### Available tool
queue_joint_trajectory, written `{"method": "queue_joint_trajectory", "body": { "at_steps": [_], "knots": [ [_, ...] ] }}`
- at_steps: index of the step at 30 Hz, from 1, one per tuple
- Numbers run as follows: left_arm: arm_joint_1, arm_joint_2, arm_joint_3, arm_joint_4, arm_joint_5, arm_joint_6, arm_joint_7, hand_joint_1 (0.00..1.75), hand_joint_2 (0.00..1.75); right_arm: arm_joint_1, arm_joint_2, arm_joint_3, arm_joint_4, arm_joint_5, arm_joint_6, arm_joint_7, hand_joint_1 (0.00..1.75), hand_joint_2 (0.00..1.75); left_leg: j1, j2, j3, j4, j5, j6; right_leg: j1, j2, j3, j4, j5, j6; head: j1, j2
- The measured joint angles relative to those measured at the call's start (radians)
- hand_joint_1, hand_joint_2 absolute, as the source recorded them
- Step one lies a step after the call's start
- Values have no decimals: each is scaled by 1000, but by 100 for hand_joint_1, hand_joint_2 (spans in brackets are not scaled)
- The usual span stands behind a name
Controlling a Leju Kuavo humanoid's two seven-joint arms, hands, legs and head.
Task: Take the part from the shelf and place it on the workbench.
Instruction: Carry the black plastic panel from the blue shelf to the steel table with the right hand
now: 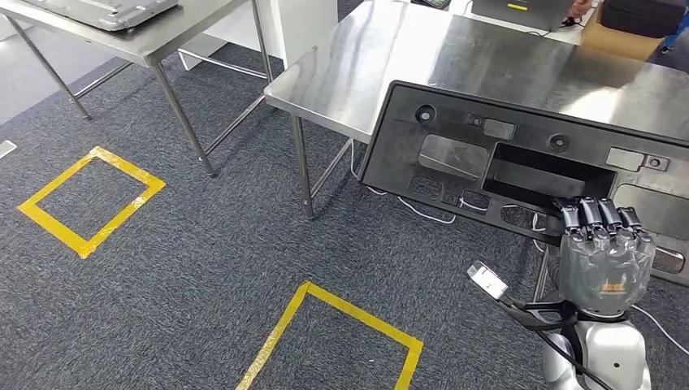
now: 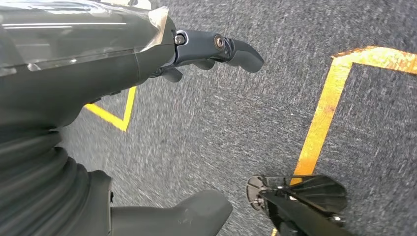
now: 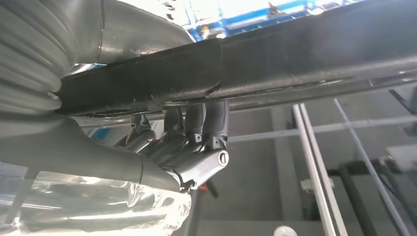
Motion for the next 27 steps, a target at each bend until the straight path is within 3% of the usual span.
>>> {"method": "queue_joint_trajectory", "body": {
  "at_steps": [1, 4, 6, 9, 14, 27],
  "knots": [
    [1, 3, -4, 0, -6, -1, 5, 0, 175, 6, 0, 0, 0, 0, 0, 8, 175, 175, 2, 0, 12, -30, 28, 0, 0, 11, 1, 1, 0, 0, 0, 0],
    [-1, 12, -16, 0, -32, -3, 25, 0, 175, 21, -4, 0, -2, 0, 0, 32, 175, 175, 8, -11, 94, -225, 128, 3, 4, 33, 0, 7, -2, 4, -1, 0],
    [-3, 15, -22, 0, -46, -2, 37, 0, 175, 30, -10, 0, -7, 0, 0, 38, 175, 175, 8, -19, 113, -282, 144, 6, 14, 41, -8, 13, -4, 10, 0, 0],
    [-5, 17, -33, 0, -60, -1, 48, 0, 175, 46, -17, 0, -14, 0, 0, 45, 175, 175, -3, -20, 109, -286, 149, 13, 21, 40, -16, 15, -4, 16, 1, 0],
    [-4, 19, -44, 0, -74, 0, 53, 0, 175, 61, -23, -13, -26, 0, 0, 37, 175, 175, -13, -24, 104, -285, 154, 25, 14, 36, -17, 10, 1, 25, 1, 0],
    [-4, 19, -41, 0, -47, -39, 18, 0, 175, 120, -73, -14, -54, 0, 0, 116, 175, 175, -13, -24, 102, -285, 155, 29, 12, 35, -18, 7, 3, 28, 1, 0]
  ]
}}
